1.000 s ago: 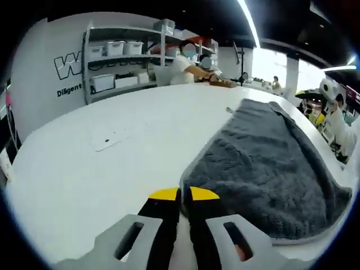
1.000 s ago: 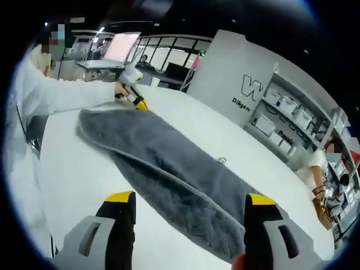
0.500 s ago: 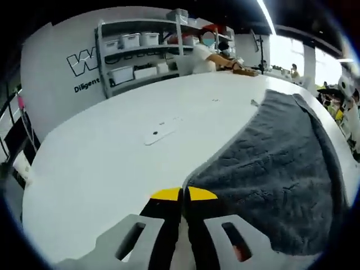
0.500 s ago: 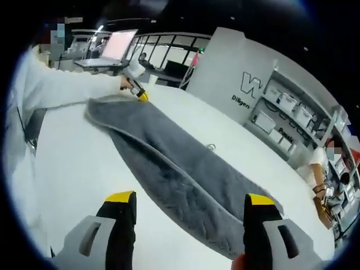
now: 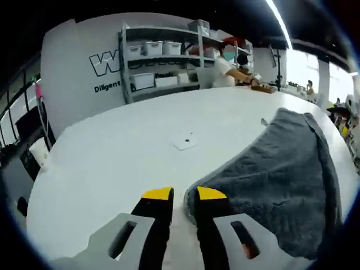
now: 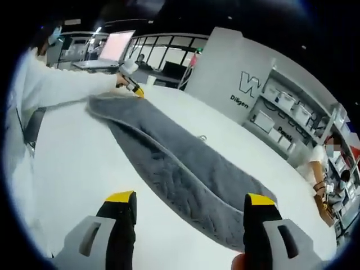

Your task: Open the folded towel by lifting each exposed corner and separating the folded layers until the towel lies flat within the target outline without major curled edges

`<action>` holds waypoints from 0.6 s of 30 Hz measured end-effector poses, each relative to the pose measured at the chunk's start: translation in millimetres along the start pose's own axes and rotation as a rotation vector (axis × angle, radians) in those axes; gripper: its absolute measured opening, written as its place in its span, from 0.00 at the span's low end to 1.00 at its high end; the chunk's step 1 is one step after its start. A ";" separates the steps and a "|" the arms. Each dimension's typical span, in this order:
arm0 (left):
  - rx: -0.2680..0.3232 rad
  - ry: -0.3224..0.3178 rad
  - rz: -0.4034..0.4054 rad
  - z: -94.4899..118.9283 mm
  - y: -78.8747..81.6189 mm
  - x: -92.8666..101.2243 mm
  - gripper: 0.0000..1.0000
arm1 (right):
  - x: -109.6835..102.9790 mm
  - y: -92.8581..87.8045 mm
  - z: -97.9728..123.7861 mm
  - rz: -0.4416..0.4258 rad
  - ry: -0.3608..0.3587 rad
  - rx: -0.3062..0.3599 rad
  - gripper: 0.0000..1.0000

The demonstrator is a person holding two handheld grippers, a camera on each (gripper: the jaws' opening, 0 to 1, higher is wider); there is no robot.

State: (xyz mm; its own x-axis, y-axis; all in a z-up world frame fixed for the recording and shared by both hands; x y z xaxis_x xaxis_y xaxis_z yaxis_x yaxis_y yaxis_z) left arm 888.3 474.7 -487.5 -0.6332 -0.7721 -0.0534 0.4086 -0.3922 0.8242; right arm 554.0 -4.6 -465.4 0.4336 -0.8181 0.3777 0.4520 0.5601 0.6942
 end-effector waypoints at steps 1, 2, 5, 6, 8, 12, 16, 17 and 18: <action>0.030 0.006 0.007 12.2 4.6 2.4 0.27 | 1.2 -0.5 2.5 -0.006 -0.006 0.006 0.77; 0.051 0.007 0.005 20.9 7.3 5.9 0.31 | 2.0 -1.0 4.2 -0.011 -0.010 0.011 0.77; 0.111 -0.005 -0.008 60.1 10.3 28.2 0.43 | 5.9 -4.5 12.2 -0.043 -0.025 0.036 0.77; 0.126 -0.008 -0.003 72.3 8.9 37.0 0.47 | 6.8 -5.2 13.7 -0.053 -0.026 0.042 0.77; 0.138 -0.015 -0.006 91.2 2.4 53.5 0.58 | 10.4 -7.3 19.1 -0.088 -0.030 0.069 0.77; 0.130 -0.057 0.011 126.1 -22.4 90.5 0.72 | 14.9 -12.1 25.2 -0.149 -0.030 0.092 0.77; 0.113 -0.079 0.014 164.4 -64.5 135.3 0.80 | 21.4 -19.7 35.5 -0.203 -0.047 0.117 0.78; 0.109 -0.076 0.014 168.8 -71.7 141.2 0.81 | 21.7 -20.2 36.2 -0.204 -0.049 0.117 0.78; 0.105 -0.074 0.014 173.2 -78.9 147.1 0.83 | 23.0 -22.9 39.9 -0.211 -0.056 0.119 0.79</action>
State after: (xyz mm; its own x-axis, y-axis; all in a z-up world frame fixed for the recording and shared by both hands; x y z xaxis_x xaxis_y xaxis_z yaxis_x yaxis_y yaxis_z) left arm 649.0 478.7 -462.7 -0.6762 -0.7367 -0.0031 0.3489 -0.3239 0.8794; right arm 522.4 -41.5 -448.2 0.2937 -0.9232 0.2479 0.4312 0.3594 0.8276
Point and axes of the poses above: the point that each gripper's makers call its tool centre point, and the gripper's own axes: z roughly backward along the fingers, x roughly to its right, y roughly out of its top, the point moved 4 cm from there along z, roughly backward along the fingers, and after that the axes turned 12 degrees about -x, right-handed, at the moved point
